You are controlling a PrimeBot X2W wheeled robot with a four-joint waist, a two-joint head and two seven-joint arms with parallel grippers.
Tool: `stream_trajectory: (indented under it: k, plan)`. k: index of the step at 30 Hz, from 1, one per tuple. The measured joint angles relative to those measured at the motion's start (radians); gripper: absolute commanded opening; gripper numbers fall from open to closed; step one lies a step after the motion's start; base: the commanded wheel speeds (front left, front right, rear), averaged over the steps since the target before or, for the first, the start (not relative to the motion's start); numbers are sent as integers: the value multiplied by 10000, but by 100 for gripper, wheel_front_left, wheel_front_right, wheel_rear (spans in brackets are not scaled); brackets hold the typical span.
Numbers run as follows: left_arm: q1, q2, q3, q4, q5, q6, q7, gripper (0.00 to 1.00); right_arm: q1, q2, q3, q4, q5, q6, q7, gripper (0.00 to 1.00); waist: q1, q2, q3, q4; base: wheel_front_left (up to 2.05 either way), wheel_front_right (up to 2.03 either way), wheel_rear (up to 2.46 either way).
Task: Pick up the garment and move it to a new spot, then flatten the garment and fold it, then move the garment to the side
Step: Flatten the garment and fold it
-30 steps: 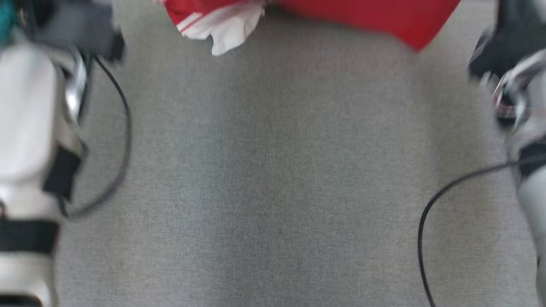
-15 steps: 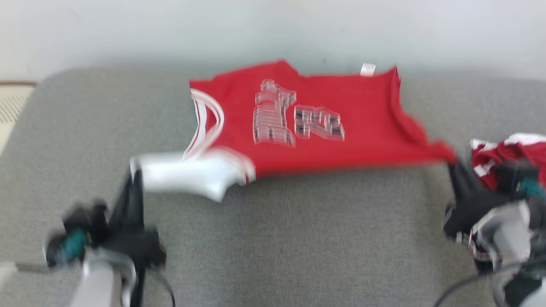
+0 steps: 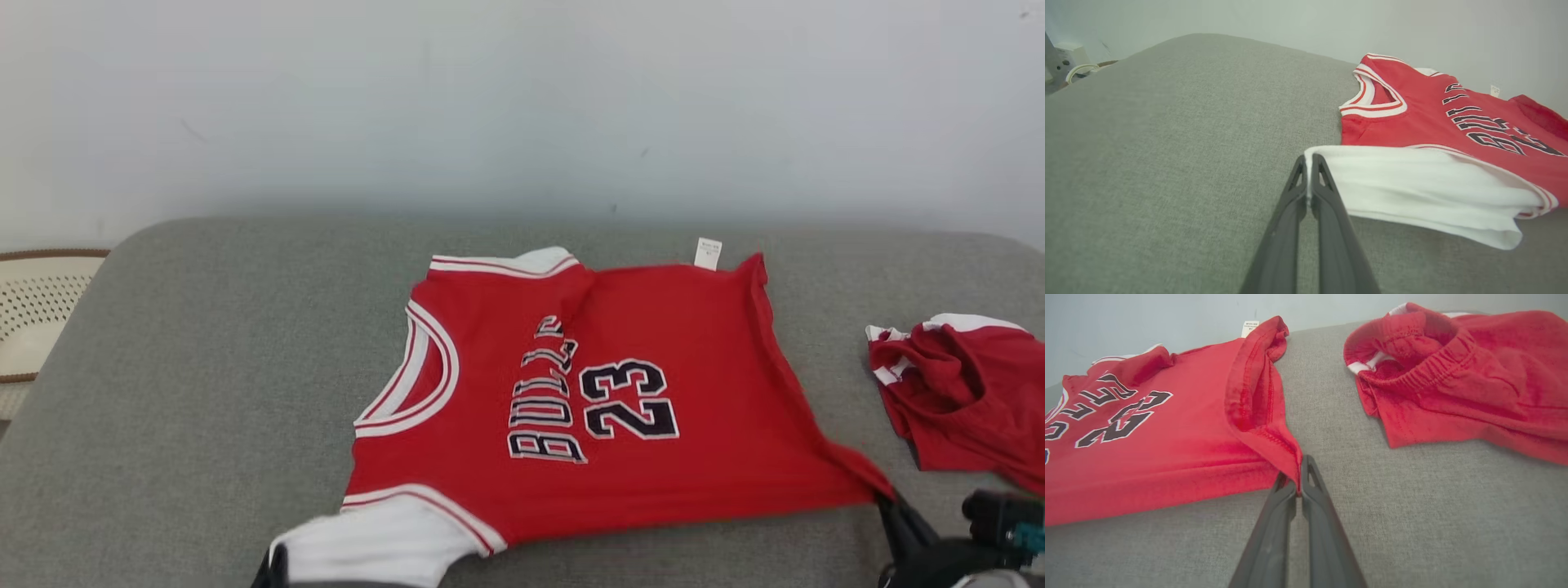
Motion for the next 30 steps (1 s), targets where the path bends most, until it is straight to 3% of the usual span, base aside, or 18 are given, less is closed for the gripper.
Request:
stream_trajectory:
  k: [17, 25, 30]
  plan:
    - [2054, 19, -867, -410, -688, 470, 0, 0, 2178, 815, -1724, -393, -1369, -2, 0, 0, 1, 2, -475, 224, 0, 0, 0]
    - [2340, 21, -936, -569, -723, 558, 0, 0, 3016, 1034, -2194, -675, -1762, -2, 0, 0, 1, 2, -606, 436, 0, 0, 0]
    - [2249, 29, -915, -1356, -704, 546, 0, 0, 3158, 1126, -2462, -989, -1707, -4, 0, 0, 2, 2, -460, 435, 0, 0, 0]
